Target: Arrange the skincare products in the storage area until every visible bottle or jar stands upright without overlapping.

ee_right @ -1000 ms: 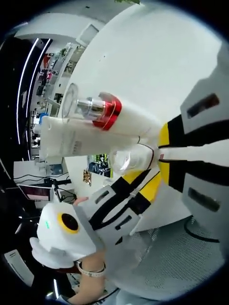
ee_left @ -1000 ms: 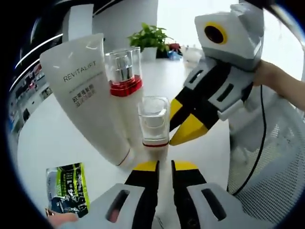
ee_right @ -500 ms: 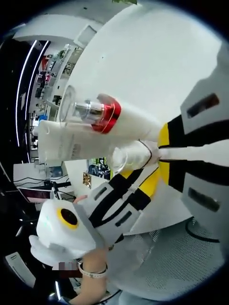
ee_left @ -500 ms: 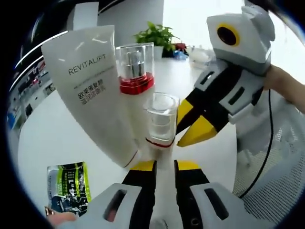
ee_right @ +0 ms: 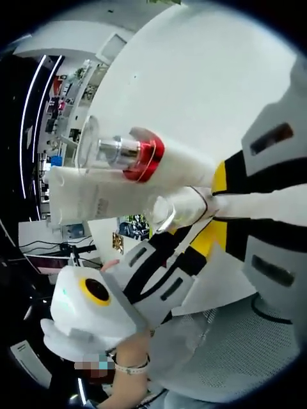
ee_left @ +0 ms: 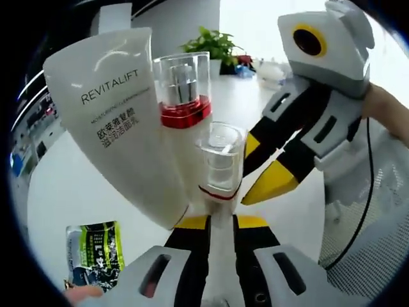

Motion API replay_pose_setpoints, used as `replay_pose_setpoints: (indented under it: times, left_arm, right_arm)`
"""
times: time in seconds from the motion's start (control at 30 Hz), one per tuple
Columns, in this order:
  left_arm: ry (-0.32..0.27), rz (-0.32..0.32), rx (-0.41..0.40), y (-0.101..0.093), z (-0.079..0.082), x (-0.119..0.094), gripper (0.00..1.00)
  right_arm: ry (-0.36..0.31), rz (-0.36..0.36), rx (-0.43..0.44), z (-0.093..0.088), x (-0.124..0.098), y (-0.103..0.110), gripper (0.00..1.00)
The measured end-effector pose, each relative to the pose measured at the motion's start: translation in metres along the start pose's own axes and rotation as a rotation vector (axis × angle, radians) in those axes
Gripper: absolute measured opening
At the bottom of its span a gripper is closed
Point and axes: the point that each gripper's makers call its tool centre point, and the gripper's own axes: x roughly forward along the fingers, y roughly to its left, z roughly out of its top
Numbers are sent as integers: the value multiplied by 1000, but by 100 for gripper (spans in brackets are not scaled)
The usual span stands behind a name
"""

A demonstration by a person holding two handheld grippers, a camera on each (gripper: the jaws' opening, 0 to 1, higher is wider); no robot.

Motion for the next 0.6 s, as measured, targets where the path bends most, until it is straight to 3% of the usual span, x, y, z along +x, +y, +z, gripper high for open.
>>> replay_pose_setpoints:
  times: [0.6]
  left_arm:
    - [-1, 8, -14, 2, 4, 2, 9]
  right_arm:
    - [-9, -19, -1, 0, 0, -6, 11]
